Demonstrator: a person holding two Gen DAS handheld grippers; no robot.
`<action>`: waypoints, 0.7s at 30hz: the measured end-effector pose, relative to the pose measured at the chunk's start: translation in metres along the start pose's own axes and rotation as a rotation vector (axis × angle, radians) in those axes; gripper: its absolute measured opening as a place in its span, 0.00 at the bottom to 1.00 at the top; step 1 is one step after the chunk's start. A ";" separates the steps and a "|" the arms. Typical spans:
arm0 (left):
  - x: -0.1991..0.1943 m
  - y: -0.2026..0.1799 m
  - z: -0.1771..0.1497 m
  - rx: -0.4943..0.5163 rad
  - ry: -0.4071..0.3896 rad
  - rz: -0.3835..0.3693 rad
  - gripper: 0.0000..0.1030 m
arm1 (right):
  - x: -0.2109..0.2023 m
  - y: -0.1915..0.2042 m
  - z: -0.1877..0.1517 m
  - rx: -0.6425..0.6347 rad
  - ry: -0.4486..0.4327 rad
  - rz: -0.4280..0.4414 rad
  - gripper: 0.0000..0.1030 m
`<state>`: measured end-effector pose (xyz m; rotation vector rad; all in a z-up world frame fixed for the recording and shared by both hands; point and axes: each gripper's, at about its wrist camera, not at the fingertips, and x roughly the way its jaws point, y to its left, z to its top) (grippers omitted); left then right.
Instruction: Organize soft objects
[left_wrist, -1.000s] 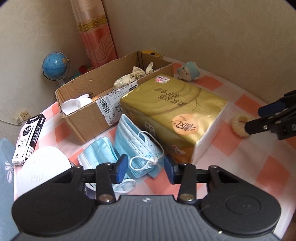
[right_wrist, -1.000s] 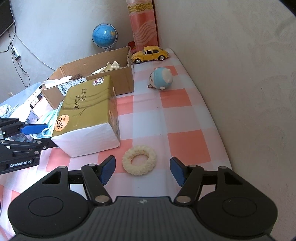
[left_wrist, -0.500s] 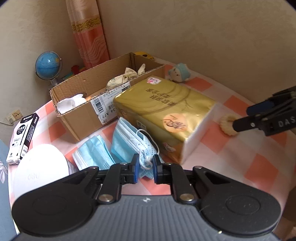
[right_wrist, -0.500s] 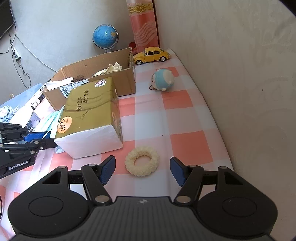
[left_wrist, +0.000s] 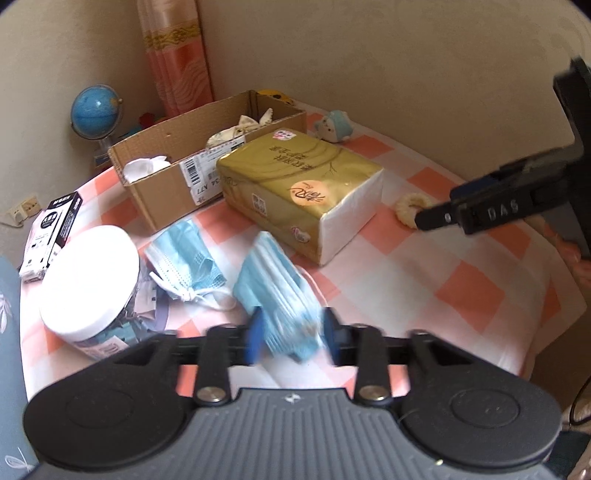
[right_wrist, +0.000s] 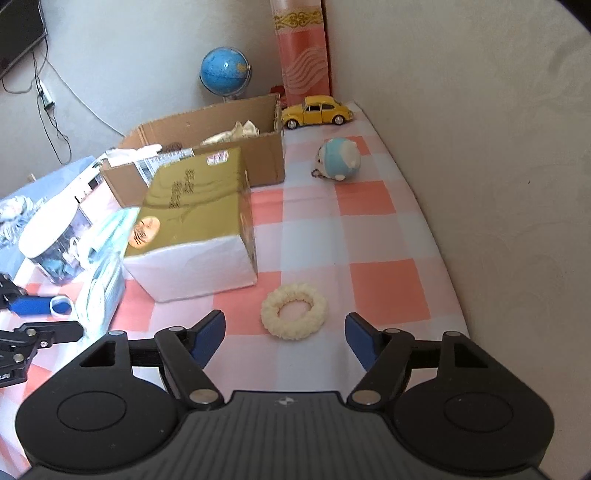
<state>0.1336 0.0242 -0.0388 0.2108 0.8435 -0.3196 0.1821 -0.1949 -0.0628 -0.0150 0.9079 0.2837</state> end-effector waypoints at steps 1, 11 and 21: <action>0.002 0.001 0.000 -0.012 -0.006 0.006 0.60 | 0.001 0.001 -0.001 -0.011 -0.001 -0.005 0.74; 0.029 0.009 0.004 -0.139 0.000 0.023 0.68 | 0.017 0.010 -0.017 -0.132 -0.003 -0.075 0.79; 0.042 0.009 0.000 -0.207 0.016 -0.015 0.47 | 0.019 0.012 -0.020 -0.152 -0.021 -0.065 0.89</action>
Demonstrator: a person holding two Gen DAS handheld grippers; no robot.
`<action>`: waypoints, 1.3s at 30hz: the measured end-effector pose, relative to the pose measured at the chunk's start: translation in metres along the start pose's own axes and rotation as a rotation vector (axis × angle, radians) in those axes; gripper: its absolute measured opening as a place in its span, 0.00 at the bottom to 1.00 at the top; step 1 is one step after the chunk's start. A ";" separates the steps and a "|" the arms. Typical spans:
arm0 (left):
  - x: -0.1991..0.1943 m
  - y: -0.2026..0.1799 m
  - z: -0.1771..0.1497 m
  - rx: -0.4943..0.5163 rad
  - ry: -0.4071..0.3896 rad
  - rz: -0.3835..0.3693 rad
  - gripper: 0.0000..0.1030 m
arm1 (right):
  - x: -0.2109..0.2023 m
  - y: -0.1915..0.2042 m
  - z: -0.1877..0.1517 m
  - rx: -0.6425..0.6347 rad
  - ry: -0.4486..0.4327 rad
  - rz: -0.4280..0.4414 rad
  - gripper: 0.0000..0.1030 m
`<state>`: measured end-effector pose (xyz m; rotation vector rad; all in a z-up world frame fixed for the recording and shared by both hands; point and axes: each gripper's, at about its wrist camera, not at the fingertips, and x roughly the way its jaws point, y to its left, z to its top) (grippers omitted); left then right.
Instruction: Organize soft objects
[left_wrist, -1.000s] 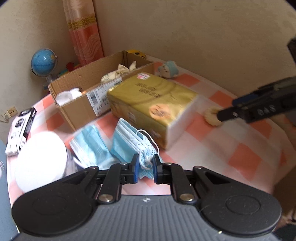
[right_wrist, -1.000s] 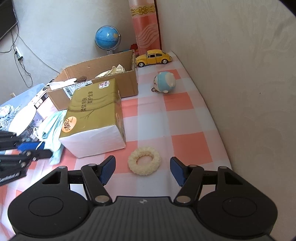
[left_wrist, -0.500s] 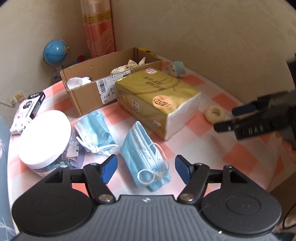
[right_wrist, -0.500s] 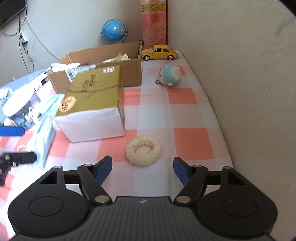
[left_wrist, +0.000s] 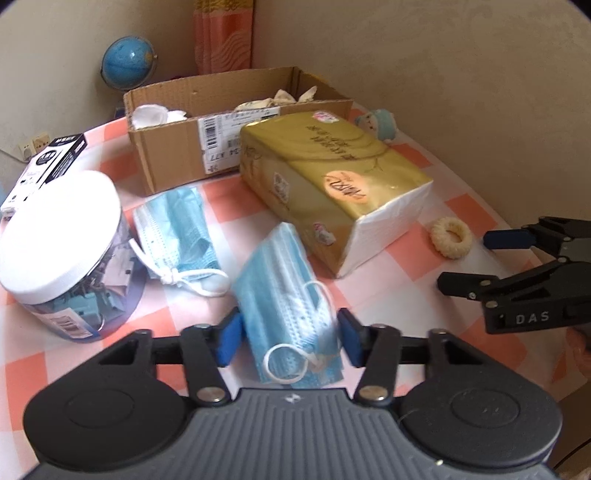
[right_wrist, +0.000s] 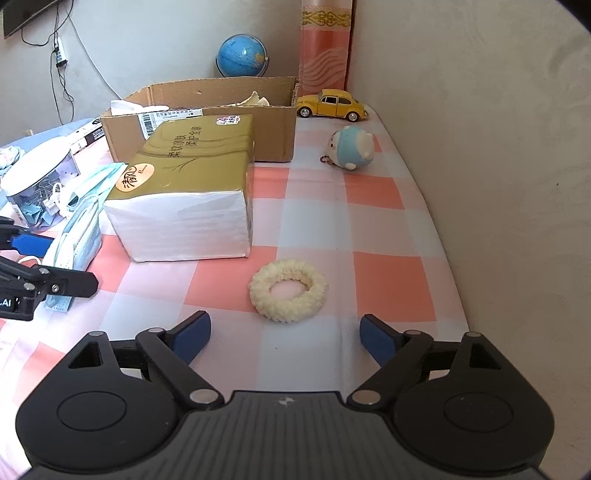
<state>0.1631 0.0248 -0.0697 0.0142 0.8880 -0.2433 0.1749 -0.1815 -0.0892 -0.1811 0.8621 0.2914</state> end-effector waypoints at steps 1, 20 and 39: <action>-0.001 -0.001 0.000 0.003 0.000 -0.005 0.46 | 0.000 0.000 0.000 -0.001 -0.004 0.001 0.89; -0.013 -0.001 -0.003 0.025 0.012 -0.032 0.35 | 0.002 0.010 0.017 -0.061 -0.009 -0.051 0.45; -0.077 0.007 0.031 0.103 -0.022 -0.074 0.34 | -0.077 0.018 0.030 -0.060 -0.111 0.043 0.45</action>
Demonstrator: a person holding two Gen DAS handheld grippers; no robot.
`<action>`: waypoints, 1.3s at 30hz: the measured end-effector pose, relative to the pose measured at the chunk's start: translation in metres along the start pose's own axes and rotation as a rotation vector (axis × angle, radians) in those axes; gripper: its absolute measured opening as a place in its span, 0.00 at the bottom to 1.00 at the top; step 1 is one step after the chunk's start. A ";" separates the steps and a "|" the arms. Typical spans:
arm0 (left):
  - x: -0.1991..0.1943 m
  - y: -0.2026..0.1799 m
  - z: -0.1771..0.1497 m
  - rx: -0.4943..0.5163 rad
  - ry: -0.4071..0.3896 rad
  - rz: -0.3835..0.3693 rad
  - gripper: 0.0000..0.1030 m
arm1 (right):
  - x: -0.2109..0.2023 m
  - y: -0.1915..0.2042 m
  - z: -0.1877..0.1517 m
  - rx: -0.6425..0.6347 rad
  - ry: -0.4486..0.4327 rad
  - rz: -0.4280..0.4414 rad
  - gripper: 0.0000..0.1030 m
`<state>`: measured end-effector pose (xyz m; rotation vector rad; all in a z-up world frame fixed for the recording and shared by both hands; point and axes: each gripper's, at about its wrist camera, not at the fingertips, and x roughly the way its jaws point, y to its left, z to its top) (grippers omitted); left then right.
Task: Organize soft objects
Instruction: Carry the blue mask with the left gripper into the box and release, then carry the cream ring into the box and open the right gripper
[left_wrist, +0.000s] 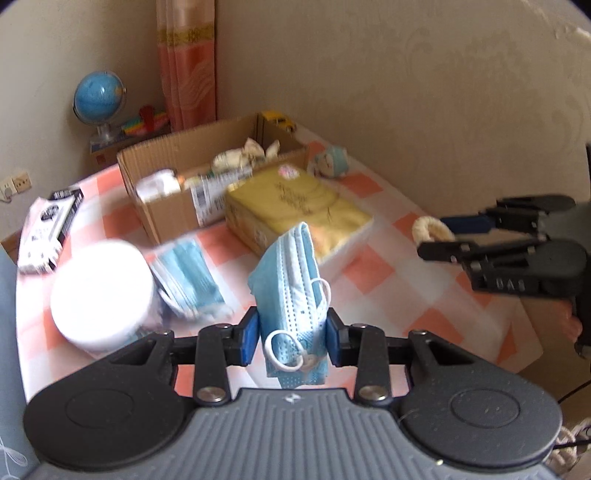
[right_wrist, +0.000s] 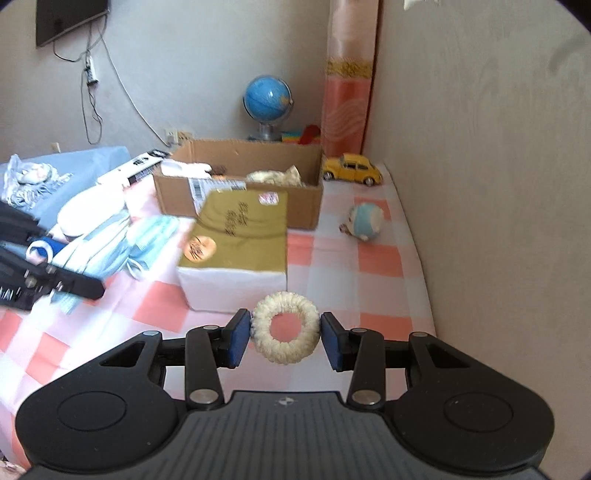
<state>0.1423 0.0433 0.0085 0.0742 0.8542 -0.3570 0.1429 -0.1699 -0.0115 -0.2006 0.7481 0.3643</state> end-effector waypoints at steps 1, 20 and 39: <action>-0.002 0.001 0.005 0.003 -0.008 0.004 0.34 | -0.003 0.001 0.001 -0.004 -0.008 0.002 0.45; 0.064 0.042 0.133 -0.005 -0.087 0.099 0.34 | -0.001 -0.014 0.007 0.043 -0.030 0.021 0.45; 0.058 0.046 0.112 -0.089 -0.131 0.168 0.95 | 0.003 -0.022 0.013 0.070 -0.038 0.015 0.45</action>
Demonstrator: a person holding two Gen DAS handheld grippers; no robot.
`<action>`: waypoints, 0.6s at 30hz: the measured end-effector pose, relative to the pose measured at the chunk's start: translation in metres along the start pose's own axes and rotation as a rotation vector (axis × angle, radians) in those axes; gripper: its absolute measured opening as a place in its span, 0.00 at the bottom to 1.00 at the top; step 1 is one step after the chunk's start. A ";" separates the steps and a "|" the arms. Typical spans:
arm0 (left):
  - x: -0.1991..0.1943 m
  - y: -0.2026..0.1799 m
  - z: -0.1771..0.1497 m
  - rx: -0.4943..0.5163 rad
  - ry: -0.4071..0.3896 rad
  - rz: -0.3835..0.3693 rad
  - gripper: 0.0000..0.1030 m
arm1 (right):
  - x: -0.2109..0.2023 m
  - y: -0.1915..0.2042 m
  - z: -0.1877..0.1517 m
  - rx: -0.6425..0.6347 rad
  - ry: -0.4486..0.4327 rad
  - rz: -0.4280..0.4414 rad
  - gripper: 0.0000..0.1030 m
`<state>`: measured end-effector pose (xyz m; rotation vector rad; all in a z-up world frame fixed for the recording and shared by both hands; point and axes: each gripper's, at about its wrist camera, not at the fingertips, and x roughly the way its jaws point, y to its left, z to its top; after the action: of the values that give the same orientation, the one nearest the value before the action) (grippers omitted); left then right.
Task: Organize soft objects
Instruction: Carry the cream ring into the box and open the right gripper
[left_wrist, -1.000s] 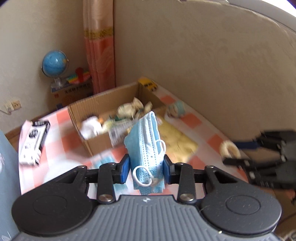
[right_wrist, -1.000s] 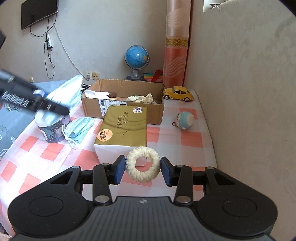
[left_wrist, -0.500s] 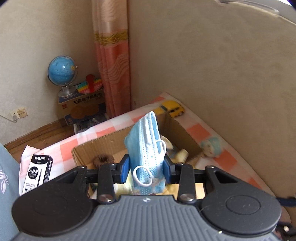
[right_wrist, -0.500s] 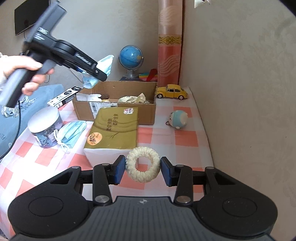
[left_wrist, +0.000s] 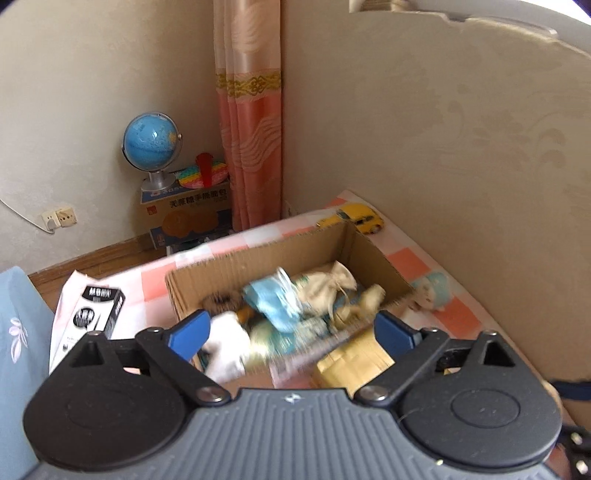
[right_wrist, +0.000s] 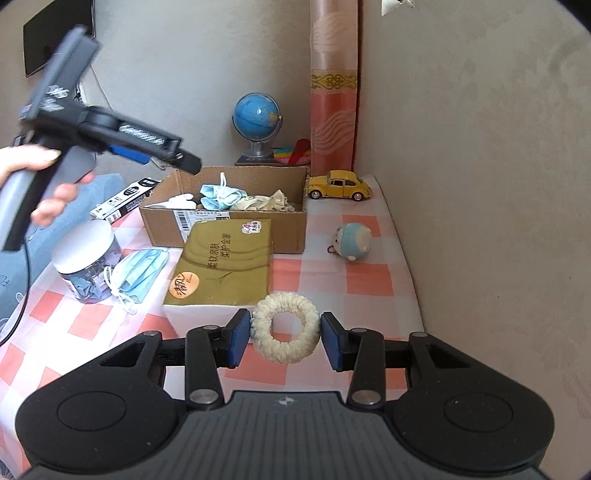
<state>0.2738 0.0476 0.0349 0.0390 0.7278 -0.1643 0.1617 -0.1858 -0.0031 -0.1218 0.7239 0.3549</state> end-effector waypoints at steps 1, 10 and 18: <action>-0.008 -0.001 -0.005 -0.008 0.002 -0.001 0.96 | -0.001 0.001 0.001 -0.002 -0.002 0.002 0.45; -0.065 -0.020 -0.058 -0.051 -0.023 0.028 0.98 | 0.004 -0.002 0.023 0.022 -0.027 0.023 0.45; -0.089 -0.024 -0.090 -0.153 -0.036 0.033 0.98 | 0.031 0.001 0.066 0.032 -0.049 0.043 0.45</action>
<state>0.1455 0.0445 0.0275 -0.0976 0.7018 -0.0773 0.2239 -0.1616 0.0253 -0.0670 0.6842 0.3860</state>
